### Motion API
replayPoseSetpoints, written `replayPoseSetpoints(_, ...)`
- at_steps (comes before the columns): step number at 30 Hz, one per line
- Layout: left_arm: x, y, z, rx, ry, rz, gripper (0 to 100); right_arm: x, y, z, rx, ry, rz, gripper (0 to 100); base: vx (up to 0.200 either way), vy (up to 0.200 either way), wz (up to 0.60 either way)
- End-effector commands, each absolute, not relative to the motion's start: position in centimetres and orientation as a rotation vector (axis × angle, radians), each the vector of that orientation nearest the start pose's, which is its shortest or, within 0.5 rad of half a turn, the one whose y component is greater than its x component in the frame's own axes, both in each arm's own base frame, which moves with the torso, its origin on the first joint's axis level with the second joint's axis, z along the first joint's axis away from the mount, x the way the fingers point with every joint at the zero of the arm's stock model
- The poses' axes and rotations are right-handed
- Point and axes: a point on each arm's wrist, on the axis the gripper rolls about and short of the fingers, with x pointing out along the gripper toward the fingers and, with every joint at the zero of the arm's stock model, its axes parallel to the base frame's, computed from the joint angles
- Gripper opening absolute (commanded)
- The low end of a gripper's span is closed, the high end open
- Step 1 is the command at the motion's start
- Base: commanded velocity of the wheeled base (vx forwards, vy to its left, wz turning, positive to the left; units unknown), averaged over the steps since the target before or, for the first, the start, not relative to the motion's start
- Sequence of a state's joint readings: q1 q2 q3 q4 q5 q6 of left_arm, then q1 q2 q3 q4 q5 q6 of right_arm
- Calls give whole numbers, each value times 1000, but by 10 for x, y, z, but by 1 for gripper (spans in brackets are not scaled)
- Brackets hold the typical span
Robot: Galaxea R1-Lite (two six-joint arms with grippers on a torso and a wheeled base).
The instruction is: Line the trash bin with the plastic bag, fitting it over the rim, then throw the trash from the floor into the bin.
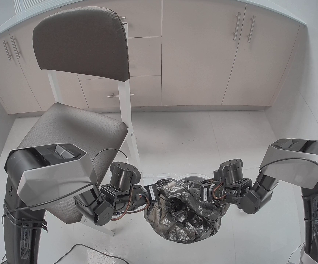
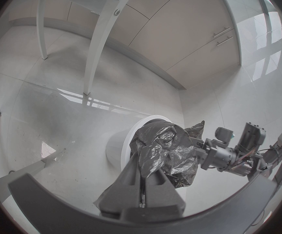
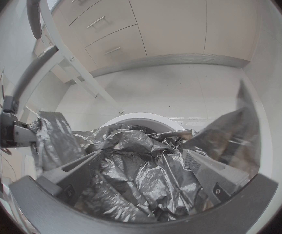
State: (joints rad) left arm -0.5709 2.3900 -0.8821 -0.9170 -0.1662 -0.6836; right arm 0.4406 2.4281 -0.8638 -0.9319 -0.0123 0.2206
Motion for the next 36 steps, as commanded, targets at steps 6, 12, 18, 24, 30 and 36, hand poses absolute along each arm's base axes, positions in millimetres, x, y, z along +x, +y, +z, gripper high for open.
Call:
replayPoseSetpoints(6, 327, -214, -23, -499, 804, -485, 0, 314, 150, 11, 128, 499, 363, 100, 0, 0, 0)
replayPoseSetpoints(12, 326, -214, -23, -499, 805, -484, 0, 313, 129, 17, 146, 471, 314, 100, 0, 0, 0)
replayPoseSetpoints(18, 327, -214, -23, -499, 804, -485, 0, 325, 104, 18, 169, 452, 241, 0, 0, 0, 0)
replayPoseSetpoints(24, 326, -214, -23, -499, 805, -484, 0, 333, 96, 22, 179, 427, 217, 0, 0, 0, 0)
replayPoseSetpoints(30, 326, -214, -23, -499, 805, -484, 0, 353, 91, 6, 175, 449, 187, 0, 0, 0, 0)
replayPoseSetpoints(36, 326, -214, -23, -498, 805, -485, 0, 370, 84, -9, 188, 546, 209, 0, 0, 0, 0)
